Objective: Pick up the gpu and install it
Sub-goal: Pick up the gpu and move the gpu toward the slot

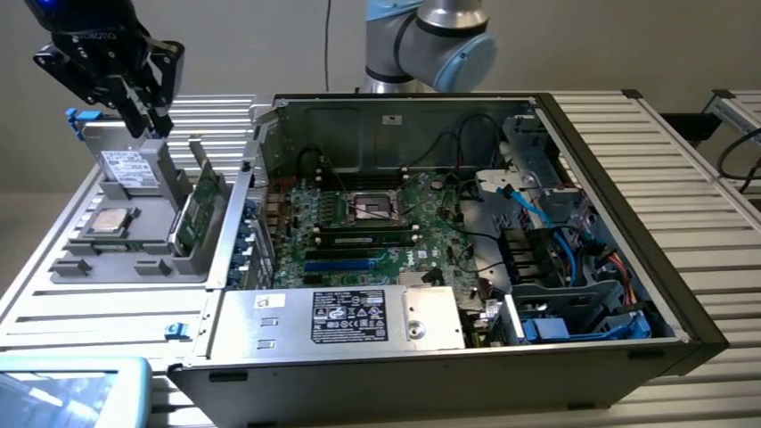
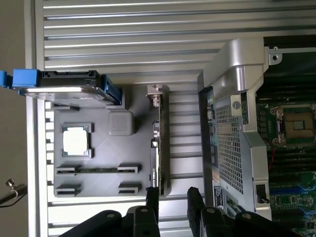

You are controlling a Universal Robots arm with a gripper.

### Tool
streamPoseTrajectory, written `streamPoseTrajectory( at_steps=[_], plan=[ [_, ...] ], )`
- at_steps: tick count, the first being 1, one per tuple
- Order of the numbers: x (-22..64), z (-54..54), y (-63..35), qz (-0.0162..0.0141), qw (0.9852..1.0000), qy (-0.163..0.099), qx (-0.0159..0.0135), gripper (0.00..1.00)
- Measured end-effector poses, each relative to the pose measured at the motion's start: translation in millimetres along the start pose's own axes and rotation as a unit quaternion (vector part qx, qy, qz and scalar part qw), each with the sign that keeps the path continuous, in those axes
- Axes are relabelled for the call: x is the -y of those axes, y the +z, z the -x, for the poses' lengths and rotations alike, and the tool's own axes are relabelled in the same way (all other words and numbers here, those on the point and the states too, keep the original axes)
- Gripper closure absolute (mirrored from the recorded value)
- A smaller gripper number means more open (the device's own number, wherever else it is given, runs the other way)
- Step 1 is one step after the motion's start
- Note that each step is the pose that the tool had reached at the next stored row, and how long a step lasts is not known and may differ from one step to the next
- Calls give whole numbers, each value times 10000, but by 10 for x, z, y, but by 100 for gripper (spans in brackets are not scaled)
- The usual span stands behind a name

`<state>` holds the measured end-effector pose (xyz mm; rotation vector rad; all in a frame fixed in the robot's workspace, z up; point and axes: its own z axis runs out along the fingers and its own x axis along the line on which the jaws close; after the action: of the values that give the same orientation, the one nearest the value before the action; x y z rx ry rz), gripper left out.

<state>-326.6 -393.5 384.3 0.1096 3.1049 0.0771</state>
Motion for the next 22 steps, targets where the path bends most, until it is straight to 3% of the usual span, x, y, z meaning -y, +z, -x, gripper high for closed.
streamPoseTrajectory(
  at_steps=[5,8,10,14,20,21,22],
  plan=[
    [10,-81,86,5,10000,0,3,62],
    [13,-88,140,26,10000,0,2,62],
    [15,-95,168,64,10000,2,-1,62],
    [18,-116,210,198,9998,7,-10,62],
    [29,-139,317,209,9998,7,-11,60],
    [30,-139,336,209,9998,7,-11,54],
    [31,-140,353,209,9998,7,-11,54]
  ],
)
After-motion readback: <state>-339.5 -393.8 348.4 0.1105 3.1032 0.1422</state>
